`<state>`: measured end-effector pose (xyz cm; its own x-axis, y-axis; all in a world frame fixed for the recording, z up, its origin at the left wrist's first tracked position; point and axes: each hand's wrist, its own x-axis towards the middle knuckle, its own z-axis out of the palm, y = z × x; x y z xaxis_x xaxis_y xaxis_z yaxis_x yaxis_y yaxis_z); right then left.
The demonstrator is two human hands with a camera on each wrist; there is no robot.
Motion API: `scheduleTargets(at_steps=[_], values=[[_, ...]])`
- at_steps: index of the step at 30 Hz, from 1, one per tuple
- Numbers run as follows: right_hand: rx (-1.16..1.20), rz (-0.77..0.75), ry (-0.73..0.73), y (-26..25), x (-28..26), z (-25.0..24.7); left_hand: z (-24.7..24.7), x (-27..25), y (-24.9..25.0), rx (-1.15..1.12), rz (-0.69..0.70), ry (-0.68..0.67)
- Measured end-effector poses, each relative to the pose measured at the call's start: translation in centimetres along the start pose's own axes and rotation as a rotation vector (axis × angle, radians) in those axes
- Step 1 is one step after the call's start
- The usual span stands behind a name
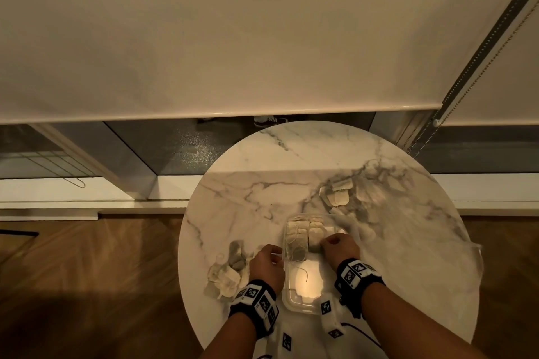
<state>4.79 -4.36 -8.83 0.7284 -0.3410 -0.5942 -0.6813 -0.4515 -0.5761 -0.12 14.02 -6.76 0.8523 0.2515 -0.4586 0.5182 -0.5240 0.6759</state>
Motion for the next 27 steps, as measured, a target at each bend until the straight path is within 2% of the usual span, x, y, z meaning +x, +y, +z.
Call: scheduleTargets(at_steps=[6,11,19,22,27], values=[[0.068,-0.052,-0.015,0.3,-1.5,-0.2,-0.2,-0.4,-0.3,-0.034,0.01,0.008],[0.125,-0.131,-0.097,1.0,-3.4,0.2,-1.1,-1.4,-2.0,-0.084,0.025,0.04],[0.149,-0.26,-0.169,-0.7,-5.8,1.6,-4.7,-2.5,-6.7,-0.084,-0.112,0.175],[0.113,-0.319,-0.219,-1.9,-6.9,2.4,-6.1,-2.4,-8.1,-0.026,-0.149,0.216],[0.005,-0.387,-0.343,-2.7,-8.9,4.3,-7.3,-1.8,-9.7,0.121,-0.108,0.202]])
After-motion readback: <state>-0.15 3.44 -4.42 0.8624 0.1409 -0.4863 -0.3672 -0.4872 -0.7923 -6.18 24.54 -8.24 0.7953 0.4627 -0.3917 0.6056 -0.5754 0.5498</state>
